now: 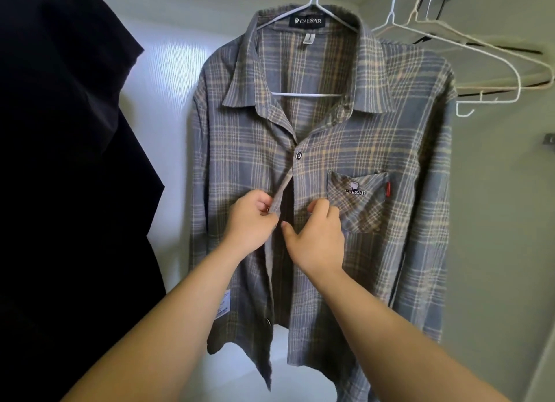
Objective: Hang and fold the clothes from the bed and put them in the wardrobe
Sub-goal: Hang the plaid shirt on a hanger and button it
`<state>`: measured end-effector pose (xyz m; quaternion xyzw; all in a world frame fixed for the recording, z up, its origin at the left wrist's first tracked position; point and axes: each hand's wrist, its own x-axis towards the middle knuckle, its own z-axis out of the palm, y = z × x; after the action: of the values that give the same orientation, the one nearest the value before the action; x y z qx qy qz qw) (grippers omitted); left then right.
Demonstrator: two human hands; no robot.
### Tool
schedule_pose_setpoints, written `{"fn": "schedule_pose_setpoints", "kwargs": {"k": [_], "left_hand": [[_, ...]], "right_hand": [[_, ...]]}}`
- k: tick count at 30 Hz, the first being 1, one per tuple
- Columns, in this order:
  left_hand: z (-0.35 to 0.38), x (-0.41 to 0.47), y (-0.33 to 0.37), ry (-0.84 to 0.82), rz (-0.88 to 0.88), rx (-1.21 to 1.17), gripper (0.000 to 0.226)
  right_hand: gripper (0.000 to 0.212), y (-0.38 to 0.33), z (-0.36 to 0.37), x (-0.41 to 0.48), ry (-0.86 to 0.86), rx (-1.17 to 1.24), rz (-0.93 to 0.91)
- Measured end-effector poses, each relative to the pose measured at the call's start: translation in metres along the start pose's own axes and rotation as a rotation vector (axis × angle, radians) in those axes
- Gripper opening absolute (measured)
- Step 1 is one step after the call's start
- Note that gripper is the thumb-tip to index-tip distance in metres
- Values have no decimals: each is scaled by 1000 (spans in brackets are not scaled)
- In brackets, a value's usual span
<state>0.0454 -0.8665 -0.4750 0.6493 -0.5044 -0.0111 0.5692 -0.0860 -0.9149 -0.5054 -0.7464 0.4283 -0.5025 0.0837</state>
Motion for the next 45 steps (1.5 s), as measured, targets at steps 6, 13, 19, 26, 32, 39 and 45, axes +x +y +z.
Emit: {"fn": "schedule_pose_setpoints", "kwargs": {"k": [6,13,19,26,32,39,45], "left_hand": [[-3,-10,-1,81,126,84,30],[1,-16,-5,56,144,36,29],[4,-16,-5,23,150,-112,19],[9,-17,-6,19,274,67,32],[8,-18,2,-16,263,48,31],[7,-22,16,-72,150,-114,24],[6,-22,19,-79,144,-146,19]], "right_hand": [[42,-3,2,3,58,21,51],[16,7,1,1,19,204,68],[14,14,-12,-4,-18,419,85],[3,11,-19,-9,-102,546,103],[12,5,-21,-13,-34,475,64],[13,3,-23,-12,-52,487,67],[12,2,-25,-12,-59,492,76]]}}
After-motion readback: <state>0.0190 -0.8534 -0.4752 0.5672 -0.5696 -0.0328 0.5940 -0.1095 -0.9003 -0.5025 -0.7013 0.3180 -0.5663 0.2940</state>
